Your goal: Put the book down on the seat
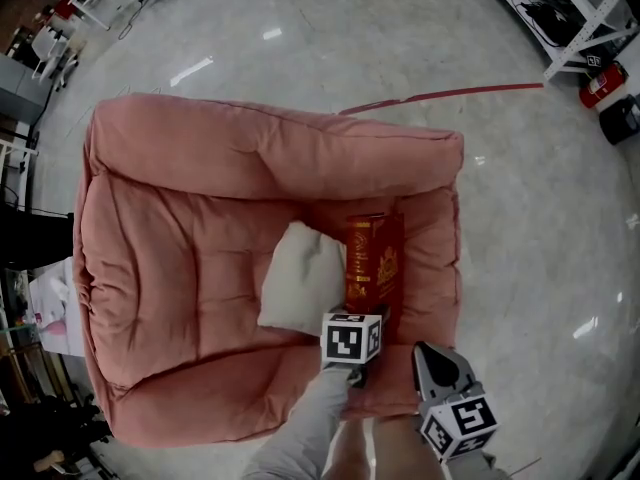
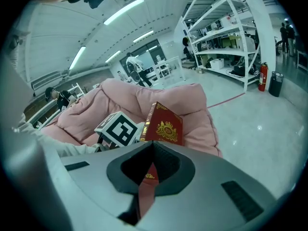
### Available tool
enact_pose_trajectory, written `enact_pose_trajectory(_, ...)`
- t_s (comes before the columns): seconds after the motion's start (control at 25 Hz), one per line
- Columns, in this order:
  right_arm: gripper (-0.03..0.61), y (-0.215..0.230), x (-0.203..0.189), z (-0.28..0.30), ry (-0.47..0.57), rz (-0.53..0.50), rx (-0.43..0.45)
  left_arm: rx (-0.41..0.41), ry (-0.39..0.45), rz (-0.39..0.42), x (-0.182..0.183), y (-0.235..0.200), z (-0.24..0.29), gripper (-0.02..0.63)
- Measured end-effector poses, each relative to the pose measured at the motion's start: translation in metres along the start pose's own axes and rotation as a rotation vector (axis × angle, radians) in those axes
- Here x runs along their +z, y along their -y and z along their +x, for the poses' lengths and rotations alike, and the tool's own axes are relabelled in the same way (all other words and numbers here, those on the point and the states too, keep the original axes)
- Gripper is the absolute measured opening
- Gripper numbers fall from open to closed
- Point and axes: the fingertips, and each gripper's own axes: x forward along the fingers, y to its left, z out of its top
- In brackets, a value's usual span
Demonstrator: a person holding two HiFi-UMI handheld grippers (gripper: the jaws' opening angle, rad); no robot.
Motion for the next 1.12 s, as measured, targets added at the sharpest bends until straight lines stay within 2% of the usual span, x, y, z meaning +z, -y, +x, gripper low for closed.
enact_pose_trajectory(0.48, 0.005, -0.006, -0.004, 0.001, -0.006, 0.006, 0.013, -0.003, -0.064, -0.031, -0.004, -0.012, 0.015, 0.254)
enact_pose_trajectory(0.64, 0.005, -0.009, -0.002, 0.003, -0.009, -0.001, 0.023, 0.031, -0.062, -0.018, 0.001, -0.022, 0.011, 0.372)
enact_pose_trajectory(0.76, 0.005, -0.02, -0.004, 0.004, -0.005, -0.01, 0.032, 0.065, -0.057, -0.037, -0.005, -0.037, -0.001, 0.402)
enact_pose_trajectory(1.12, 0.005, -0.036, 0.005, -0.018, 0.026, -0.047, 0.044, 0.116, 0.013, -0.073, -0.016, -0.041, -0.05, 0.407)
